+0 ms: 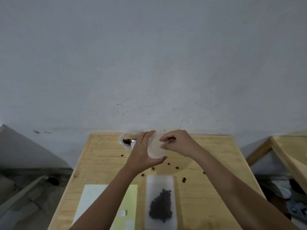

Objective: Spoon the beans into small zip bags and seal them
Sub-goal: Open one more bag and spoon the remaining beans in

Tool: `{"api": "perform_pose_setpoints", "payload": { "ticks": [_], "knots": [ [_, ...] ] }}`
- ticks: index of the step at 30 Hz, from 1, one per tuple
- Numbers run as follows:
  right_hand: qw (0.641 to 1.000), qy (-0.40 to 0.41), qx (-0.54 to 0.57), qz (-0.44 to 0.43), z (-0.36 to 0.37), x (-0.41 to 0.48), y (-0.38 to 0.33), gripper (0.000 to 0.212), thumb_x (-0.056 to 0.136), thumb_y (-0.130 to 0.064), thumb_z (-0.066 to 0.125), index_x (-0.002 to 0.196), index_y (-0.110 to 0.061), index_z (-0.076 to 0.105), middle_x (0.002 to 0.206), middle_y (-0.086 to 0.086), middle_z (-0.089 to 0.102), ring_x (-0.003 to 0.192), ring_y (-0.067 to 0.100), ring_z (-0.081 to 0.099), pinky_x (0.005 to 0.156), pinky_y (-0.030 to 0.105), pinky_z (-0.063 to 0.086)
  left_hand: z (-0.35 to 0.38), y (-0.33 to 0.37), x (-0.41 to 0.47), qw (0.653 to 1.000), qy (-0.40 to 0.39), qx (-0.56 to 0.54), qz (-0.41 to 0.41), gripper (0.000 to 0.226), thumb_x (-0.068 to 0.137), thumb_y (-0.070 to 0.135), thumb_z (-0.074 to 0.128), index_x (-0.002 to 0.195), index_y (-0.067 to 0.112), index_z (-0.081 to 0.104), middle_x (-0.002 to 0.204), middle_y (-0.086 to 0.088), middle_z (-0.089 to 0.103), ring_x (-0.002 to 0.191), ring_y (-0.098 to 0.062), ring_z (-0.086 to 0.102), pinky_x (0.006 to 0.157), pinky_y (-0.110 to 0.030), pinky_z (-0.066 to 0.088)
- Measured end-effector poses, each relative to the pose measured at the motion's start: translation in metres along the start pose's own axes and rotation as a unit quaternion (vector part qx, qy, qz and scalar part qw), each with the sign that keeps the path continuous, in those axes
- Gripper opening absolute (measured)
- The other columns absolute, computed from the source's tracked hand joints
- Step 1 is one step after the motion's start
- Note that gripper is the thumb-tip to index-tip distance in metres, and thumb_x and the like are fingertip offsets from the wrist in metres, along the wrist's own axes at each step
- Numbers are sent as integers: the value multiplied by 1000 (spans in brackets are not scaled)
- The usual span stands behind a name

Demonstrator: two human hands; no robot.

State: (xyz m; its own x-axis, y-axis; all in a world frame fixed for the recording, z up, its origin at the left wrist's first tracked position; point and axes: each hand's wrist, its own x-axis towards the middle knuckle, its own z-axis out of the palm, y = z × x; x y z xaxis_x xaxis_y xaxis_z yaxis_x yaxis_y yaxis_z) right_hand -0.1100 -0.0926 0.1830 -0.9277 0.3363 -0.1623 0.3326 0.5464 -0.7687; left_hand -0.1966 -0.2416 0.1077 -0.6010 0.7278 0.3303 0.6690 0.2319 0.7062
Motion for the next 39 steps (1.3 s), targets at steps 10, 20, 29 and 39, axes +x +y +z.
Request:
{"api": "perform_pose_setpoints", "payload": {
  "ticks": [10,20,29,39],
  "knots": [
    [992,39,-90,79,86,84,14,27,90,-18,58,115,-11,59,116,5,60,101,16,56,87,25,46,-99,-126,-9,983,-120,57,-127,88,55,63,68,129,26,38,118,14,37,111,-9,37,88,-26,38],
    [979,32,-98,177,149,108,43,16,88,-6,53,102,-7,48,84,4,49,66,19,48,51,25,35,-96,-179,0,940,-287,27,-182,105,52,58,75,140,25,28,148,8,11,123,-11,28,93,-27,37],
    [950,235,108,175,143,113,44,8,86,-13,64,89,-8,69,83,1,66,80,13,61,73,17,48,-81,-187,17,928,-297,-78,-210,105,54,58,81,141,30,30,150,12,17,135,-12,28,109,-36,33],
    [962,215,129,111,148,108,53,14,93,-10,54,96,-9,67,88,-1,62,83,19,61,83,40,52,-83,-194,31,923,-231,-158,-264,73,64,40,84,120,46,38,131,10,42,115,-7,46,85,-19,41]
  ]
}}
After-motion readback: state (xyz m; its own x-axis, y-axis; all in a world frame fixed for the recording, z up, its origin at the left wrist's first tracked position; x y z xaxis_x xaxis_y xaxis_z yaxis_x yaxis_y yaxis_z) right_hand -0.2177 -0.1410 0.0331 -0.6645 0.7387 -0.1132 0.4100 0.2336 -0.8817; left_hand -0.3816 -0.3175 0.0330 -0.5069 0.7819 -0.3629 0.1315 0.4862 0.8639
